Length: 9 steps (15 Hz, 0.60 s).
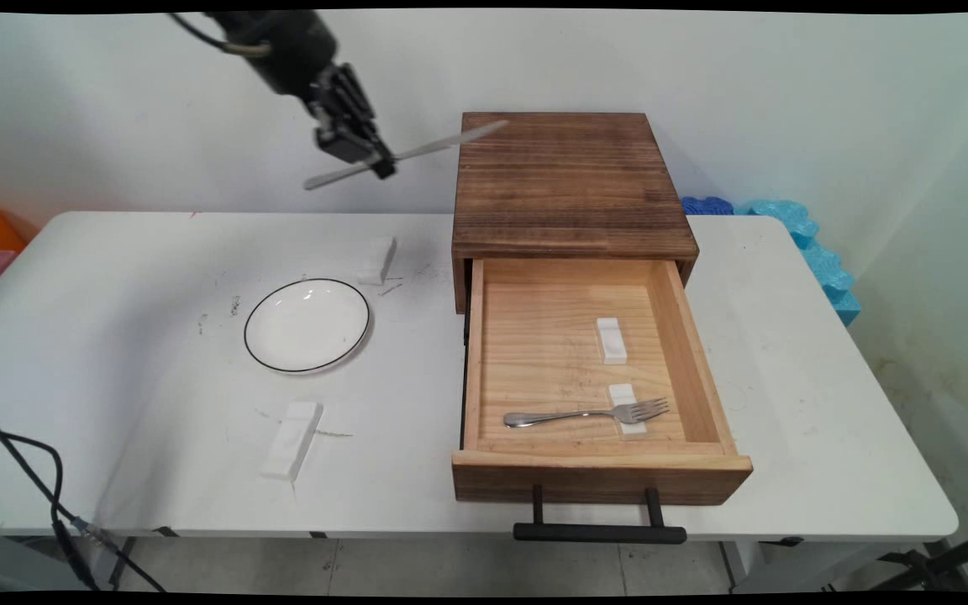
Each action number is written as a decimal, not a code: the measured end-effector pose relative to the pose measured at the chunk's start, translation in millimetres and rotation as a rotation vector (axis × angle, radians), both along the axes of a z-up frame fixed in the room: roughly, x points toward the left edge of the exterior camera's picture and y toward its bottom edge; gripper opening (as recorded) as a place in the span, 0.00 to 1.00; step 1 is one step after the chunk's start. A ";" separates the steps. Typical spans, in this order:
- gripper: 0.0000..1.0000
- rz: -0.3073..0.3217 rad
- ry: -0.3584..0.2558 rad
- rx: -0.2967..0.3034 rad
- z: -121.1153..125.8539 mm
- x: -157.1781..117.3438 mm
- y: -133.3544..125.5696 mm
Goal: Place the picked object into the drawer
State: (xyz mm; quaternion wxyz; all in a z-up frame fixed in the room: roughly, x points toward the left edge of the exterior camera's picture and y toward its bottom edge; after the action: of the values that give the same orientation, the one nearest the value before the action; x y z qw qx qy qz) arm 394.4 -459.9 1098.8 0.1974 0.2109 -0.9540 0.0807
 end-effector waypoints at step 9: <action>0.00 -0.018 -0.059 0.005 -42.7 -133.6 -27.2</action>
State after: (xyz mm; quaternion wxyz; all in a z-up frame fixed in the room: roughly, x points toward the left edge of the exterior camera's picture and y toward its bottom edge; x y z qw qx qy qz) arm 260.8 -487.2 1056.0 0.1693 0.2004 -0.9614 0.0826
